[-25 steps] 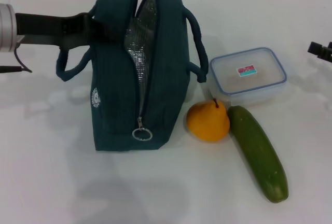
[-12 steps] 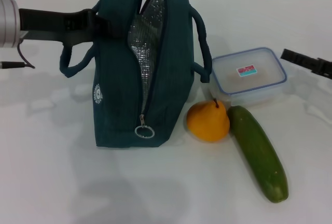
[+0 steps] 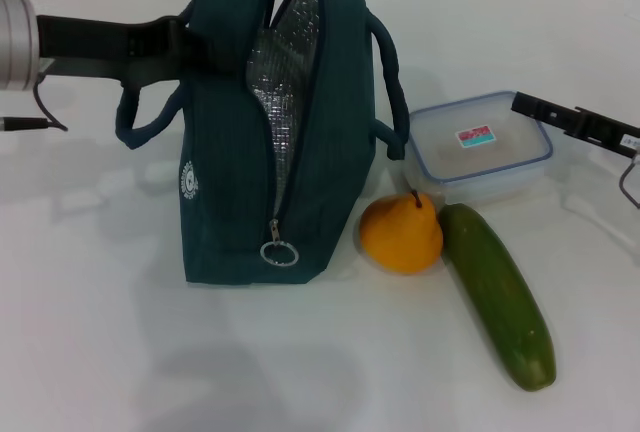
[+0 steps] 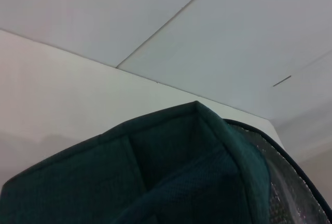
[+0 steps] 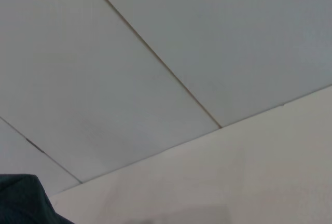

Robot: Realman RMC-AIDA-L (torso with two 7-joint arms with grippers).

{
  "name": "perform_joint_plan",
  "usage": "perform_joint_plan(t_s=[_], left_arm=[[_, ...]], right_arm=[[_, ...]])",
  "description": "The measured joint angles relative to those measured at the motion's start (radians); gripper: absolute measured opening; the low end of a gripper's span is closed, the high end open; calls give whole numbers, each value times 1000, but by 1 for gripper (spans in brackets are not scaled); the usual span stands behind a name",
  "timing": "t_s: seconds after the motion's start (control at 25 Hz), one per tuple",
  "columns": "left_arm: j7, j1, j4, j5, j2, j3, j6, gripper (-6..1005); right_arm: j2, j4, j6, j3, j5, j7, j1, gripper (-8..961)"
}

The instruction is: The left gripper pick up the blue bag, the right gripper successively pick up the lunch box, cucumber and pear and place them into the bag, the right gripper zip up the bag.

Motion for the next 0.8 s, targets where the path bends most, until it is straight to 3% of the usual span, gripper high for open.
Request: perform_joint_plan(t_s=[0.4,0.8], left_arm=[[-4,-8,-3,0,0,0,0,37],[-5,-8,-5,0,-1,0,0,37]], right_arm=[[2,29,-24,-10,-4,10,5,779],[-4,27,-137,-1,5,62,-27,779]])
